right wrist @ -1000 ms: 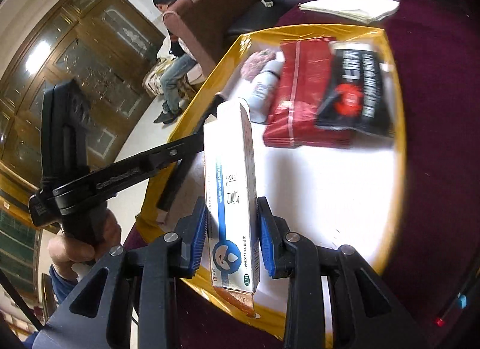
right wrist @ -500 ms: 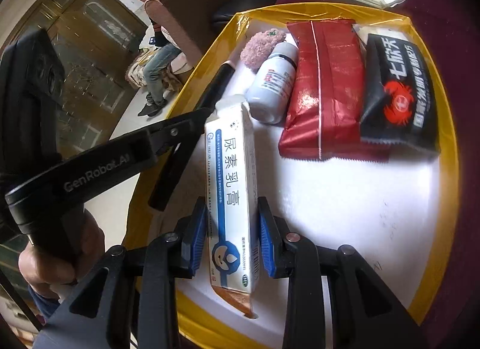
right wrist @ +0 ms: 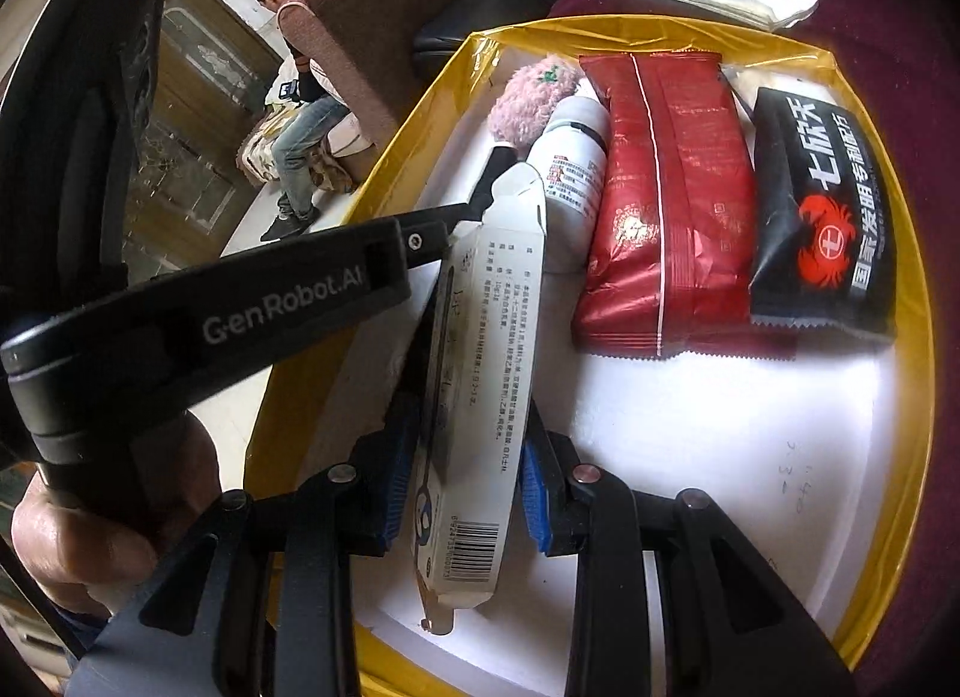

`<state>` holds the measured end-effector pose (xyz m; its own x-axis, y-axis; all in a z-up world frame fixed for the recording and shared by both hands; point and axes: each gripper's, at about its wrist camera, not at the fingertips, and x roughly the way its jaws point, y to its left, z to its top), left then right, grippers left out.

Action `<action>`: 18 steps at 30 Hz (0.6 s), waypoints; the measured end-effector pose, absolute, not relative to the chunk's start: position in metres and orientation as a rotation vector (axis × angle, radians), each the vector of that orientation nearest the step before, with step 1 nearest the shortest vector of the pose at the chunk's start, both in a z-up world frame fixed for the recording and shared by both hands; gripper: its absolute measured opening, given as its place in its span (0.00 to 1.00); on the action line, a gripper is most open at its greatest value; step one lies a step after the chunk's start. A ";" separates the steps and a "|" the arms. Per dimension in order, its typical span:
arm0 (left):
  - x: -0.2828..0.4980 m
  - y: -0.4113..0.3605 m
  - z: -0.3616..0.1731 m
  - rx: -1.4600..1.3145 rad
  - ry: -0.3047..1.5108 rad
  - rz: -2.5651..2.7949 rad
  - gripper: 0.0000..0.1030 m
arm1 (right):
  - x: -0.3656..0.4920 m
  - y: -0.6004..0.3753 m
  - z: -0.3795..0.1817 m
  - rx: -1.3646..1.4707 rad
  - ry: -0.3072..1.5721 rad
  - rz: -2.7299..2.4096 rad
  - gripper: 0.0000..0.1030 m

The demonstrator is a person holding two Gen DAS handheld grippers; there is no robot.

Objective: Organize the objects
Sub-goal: 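Lower the marker and medicine box into the tray and open both grippers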

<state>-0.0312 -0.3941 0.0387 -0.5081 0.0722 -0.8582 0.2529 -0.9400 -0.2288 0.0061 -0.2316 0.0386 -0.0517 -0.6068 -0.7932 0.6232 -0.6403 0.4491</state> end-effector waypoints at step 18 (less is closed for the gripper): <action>0.006 -0.395 0.062 1.405 0.560 -2.620 0.13 | 0.013 -0.211 0.052 1.307 0.025 -1.857 0.29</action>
